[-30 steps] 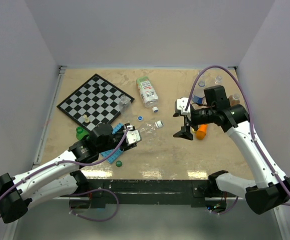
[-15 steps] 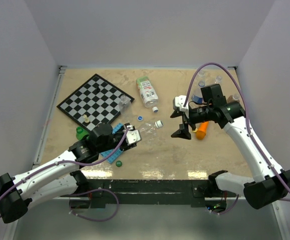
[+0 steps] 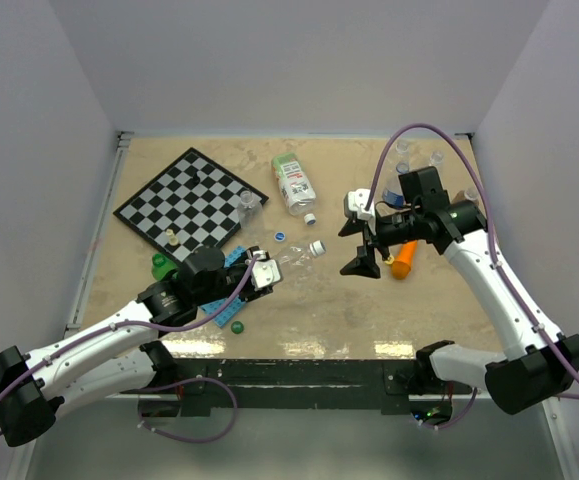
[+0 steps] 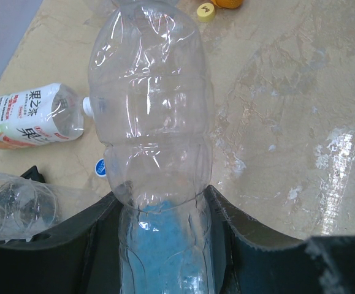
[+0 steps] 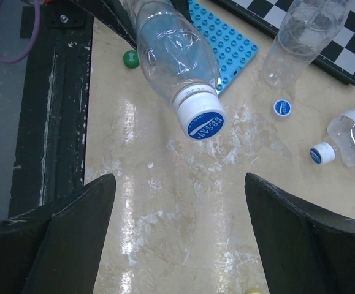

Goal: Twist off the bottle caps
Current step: Unscrew the bottle cap from the plastic bottle.

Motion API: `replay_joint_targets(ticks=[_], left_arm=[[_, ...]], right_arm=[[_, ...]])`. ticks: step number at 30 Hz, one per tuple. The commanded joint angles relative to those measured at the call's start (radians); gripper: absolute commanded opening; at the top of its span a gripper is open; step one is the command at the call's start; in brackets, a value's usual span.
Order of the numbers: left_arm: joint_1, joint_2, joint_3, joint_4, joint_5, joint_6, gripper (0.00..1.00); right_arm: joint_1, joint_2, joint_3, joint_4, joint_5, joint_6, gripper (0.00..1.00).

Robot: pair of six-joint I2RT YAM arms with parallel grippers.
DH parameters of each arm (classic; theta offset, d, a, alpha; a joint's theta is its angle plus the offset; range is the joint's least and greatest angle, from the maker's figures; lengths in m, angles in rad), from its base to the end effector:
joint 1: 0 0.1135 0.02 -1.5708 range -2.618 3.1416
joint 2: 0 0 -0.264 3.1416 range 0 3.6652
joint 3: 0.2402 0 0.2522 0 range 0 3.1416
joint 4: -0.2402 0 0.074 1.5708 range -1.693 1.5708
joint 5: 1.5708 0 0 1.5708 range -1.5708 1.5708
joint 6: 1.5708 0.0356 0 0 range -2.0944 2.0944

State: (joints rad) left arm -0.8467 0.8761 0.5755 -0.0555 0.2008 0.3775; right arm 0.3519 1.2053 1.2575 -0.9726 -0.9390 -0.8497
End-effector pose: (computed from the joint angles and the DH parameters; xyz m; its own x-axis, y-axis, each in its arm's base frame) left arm 0.1303 -0.1581 0.2631 0.1015 0.4304 -0.8969 0.8826 0.3770 0.2808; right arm 0.2010 0.1044 0.3571 0.0042 -0.4710 -0.8821 -0.9983 0.0488 -0.0308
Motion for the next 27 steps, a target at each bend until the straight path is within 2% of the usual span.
replay_joint_targets(ticks=[1,27], left_arm=[[0.003,-0.017,0.004,0.019,-0.006,-0.006,0.01],[0.003,-0.015,0.004,0.019,-0.006,-0.006,0.01]], right_arm=[[-0.007,0.004,0.042,0.000,-0.050,0.023,0.89],[-0.013,0.105,0.056,0.049,-0.106,0.161,0.91]])
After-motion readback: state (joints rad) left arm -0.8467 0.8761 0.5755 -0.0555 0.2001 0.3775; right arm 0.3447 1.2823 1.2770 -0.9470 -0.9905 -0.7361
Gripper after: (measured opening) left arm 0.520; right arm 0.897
